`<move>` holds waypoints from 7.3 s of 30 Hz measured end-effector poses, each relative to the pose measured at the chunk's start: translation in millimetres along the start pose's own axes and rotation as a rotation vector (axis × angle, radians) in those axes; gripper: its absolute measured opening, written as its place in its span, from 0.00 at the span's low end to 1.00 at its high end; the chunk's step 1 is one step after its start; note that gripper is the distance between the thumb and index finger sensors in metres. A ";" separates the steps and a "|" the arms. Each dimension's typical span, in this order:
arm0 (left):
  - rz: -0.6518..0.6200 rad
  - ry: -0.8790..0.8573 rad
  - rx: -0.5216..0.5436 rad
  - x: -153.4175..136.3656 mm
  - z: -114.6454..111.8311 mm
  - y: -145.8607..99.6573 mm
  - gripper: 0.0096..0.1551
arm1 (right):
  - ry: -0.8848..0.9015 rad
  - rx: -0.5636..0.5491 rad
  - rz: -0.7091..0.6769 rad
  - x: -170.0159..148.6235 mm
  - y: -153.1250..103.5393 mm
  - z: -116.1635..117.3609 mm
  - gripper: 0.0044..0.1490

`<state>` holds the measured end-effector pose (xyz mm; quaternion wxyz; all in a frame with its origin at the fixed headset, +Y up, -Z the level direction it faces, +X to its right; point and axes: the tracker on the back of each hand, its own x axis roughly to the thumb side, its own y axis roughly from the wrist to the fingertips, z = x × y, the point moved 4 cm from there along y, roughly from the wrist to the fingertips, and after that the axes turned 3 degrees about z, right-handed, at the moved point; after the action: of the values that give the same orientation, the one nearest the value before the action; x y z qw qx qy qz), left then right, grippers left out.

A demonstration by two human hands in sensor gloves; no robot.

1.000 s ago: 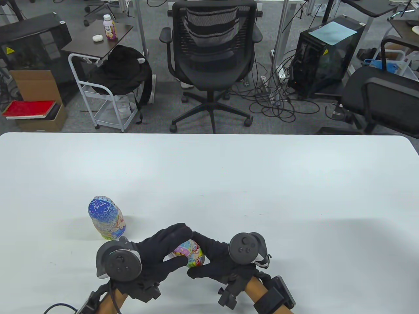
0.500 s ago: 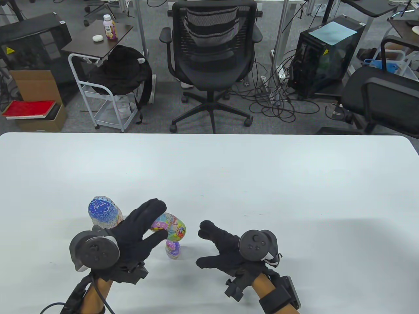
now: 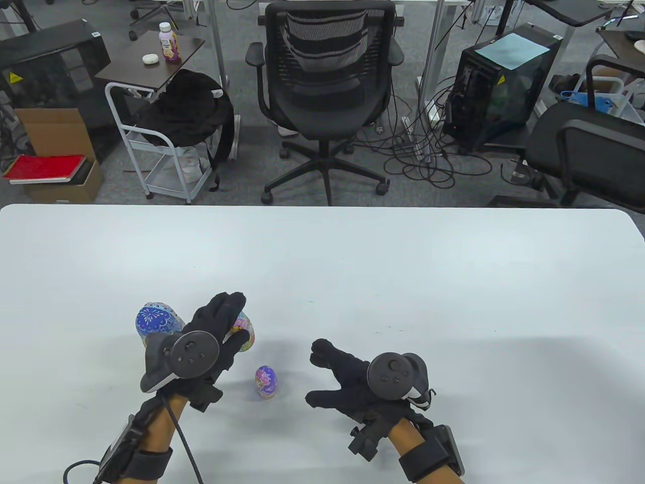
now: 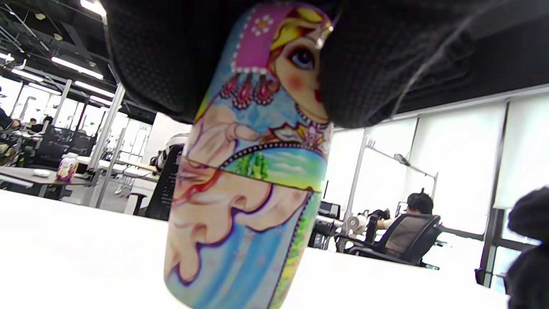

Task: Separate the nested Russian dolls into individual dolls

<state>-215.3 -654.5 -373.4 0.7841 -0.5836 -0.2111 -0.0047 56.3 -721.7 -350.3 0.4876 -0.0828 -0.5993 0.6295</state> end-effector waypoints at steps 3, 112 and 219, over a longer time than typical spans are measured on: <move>0.023 0.026 -0.043 -2.7 -13.8 4.5 0.41 | -0.003 0.003 0.001 0.2 0.0 0.6 0.63; -0.258 -0.172 -0.075 116.2 -24.1 -37.6 0.37 | -0.010 0.046 0.003 12.2 2.3 38.4 0.58; -0.307 -0.131 -0.040 85.7 -23.0 -53.3 0.39 | 0.113 0.119 0.025 -6.9 2.2 33.6 0.52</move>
<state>-143.3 -672.1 -301.2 0.7468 -0.5592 -0.3483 -0.0903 35.6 -748.9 -346.4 0.5167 -0.0965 -0.5315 0.6642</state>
